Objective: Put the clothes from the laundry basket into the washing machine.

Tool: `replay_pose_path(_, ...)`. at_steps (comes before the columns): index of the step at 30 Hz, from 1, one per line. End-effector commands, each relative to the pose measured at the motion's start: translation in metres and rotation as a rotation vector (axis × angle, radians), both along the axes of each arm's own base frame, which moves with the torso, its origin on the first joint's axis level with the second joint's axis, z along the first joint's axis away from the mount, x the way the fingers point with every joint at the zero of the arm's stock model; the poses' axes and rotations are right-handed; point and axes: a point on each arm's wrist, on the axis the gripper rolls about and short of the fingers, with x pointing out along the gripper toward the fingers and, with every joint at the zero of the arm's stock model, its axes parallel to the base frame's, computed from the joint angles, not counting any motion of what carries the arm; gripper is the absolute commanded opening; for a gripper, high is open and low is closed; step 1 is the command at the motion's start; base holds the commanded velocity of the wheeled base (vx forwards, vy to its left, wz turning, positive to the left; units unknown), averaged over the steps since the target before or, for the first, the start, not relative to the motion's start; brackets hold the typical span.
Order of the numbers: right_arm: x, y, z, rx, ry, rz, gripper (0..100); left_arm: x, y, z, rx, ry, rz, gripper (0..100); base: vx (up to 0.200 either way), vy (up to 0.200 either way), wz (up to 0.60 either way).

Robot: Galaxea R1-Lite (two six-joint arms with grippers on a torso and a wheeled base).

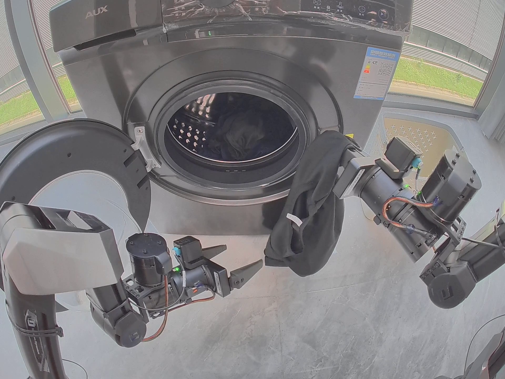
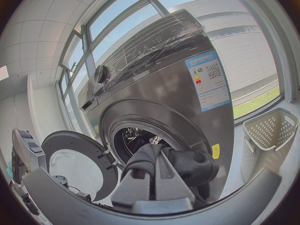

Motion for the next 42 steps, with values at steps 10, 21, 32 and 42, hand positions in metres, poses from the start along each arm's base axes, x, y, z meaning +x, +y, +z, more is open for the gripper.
replay_pose_path(10, 0.02, 0.017, 0.008, 0.029, -0.036, -0.007, 0, 0.005, -0.002, -0.03, 0.103, -0.001, -0.062, 100, 0.0, 0.0, 0.0)
replay_pose_path(21, 0.016, 0.031, 0.013, 0.041, -0.058, 0.041, 0, 0.032, -0.01, -0.037, 0.08, -0.053, -0.036, 100, 0.0, 0.0, 0.0)
replay_pose_path(32, 0.01, 0.038, 0.013, 0.041, -0.056, 0.07, 0, 0.061, -0.021, -0.047, 0.049, -0.106, -0.014, 100, 0.0, 0.0, 0.0)
replay_pose_path(42, 0.011, 0.04, 0.011, 0.039, -0.054, 0.072, 0, 0.072, -0.028, -0.061, 0.047, -0.114, -0.015, 100, 0.0, 0.0, 0.0)
